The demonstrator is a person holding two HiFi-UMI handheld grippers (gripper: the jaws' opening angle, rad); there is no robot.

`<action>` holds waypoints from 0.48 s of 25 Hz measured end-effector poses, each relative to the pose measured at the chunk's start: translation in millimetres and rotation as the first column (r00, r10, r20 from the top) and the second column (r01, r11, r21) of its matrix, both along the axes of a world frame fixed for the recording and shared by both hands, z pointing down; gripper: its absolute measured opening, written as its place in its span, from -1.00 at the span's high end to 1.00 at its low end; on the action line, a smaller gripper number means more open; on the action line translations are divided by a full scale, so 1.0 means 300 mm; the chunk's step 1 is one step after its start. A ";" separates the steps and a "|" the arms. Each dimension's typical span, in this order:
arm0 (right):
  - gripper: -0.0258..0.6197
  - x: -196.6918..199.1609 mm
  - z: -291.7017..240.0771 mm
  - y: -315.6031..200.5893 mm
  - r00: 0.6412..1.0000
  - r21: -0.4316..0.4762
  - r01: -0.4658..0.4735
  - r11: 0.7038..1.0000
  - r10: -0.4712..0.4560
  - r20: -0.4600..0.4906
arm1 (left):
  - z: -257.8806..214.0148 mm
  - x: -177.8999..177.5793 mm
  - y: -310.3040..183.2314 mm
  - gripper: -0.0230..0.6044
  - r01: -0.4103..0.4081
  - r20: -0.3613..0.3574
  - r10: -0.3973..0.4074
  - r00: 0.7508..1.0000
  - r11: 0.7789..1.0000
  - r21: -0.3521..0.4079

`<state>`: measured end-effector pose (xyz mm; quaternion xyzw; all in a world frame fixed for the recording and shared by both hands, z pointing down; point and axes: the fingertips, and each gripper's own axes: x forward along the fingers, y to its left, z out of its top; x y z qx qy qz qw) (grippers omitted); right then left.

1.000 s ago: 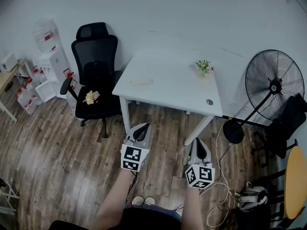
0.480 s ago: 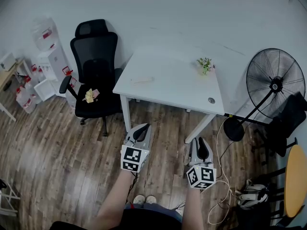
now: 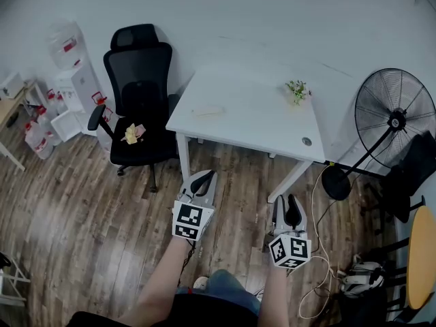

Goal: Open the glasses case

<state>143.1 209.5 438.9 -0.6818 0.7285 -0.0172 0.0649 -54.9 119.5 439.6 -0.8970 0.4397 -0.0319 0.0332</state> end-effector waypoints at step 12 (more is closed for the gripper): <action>0.52 0.019 0.000 -0.220 0.999 0.021 0.035 0.999 -0.035 0.012 | -0.010 -0.012 -0.188 0.90 0.038 0.007 -0.038 0.999 0.999 0.026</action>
